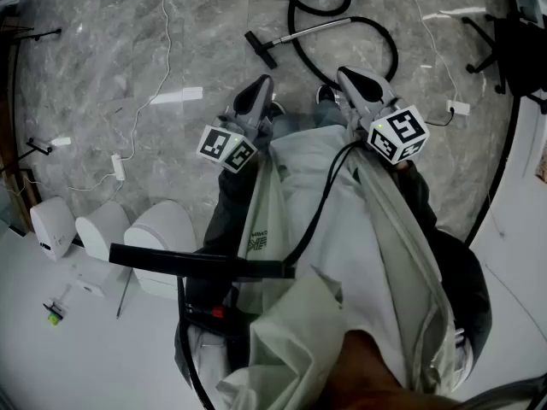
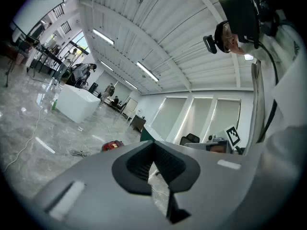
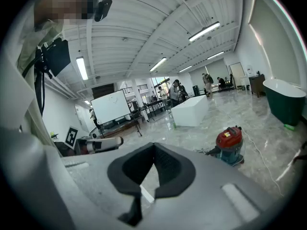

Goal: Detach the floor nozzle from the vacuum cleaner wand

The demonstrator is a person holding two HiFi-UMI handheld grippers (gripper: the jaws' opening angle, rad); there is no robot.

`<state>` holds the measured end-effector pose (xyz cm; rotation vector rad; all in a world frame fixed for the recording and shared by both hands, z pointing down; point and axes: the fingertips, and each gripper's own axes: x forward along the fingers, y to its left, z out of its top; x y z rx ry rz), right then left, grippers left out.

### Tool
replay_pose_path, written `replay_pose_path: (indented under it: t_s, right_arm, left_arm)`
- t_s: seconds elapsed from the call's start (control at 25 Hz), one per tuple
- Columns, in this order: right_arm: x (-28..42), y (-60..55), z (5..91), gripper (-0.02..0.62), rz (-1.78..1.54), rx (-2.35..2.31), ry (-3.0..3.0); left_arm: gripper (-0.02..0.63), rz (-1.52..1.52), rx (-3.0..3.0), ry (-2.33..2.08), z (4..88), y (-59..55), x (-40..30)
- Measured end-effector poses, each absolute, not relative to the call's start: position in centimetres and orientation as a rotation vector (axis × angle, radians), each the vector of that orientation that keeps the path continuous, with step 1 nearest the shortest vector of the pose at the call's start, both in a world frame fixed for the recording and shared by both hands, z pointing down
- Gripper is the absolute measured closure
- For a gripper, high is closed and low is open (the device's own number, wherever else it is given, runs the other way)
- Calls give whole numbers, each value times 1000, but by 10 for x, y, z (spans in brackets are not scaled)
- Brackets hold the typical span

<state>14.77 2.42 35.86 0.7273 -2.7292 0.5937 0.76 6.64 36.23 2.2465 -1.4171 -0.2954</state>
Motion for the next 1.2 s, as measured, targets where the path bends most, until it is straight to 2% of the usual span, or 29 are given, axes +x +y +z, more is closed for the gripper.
replay_pose_path:
  t_s: [0.72, 0.76, 0.88, 0.96, 1.08, 1.12, 1.2]
  right_arm:
    - [167, 30, 366, 595, 640, 855, -2694]
    - [167, 29, 364, 595, 639, 871, -2697]
    - [166, 23, 359, 595, 609, 920, -2719]
    - [163, 18, 360, 595, 527, 927, -2712]
    - [152, 14, 367, 595, 445, 935, -2676]
    - [149, 13, 368, 595, 448, 948, -2670]
    - [143, 11, 371, 595, 458, 977, -2656]
  left_arm:
    - [603, -329, 2250, -1344, 370, 70, 17]
    - [561, -355, 2271, -1328, 366, 71, 17]
    - [362, -492, 2311, -1227, 351, 72, 16]
    - [272, -587, 2299, -1184, 343, 71, 7]
    - [191, -669, 2291, -1149, 336, 74, -11]
    - [145, -684, 2291, -1125, 335, 76, -14]
    - [117, -694, 2298, -1074, 335, 79, -18]
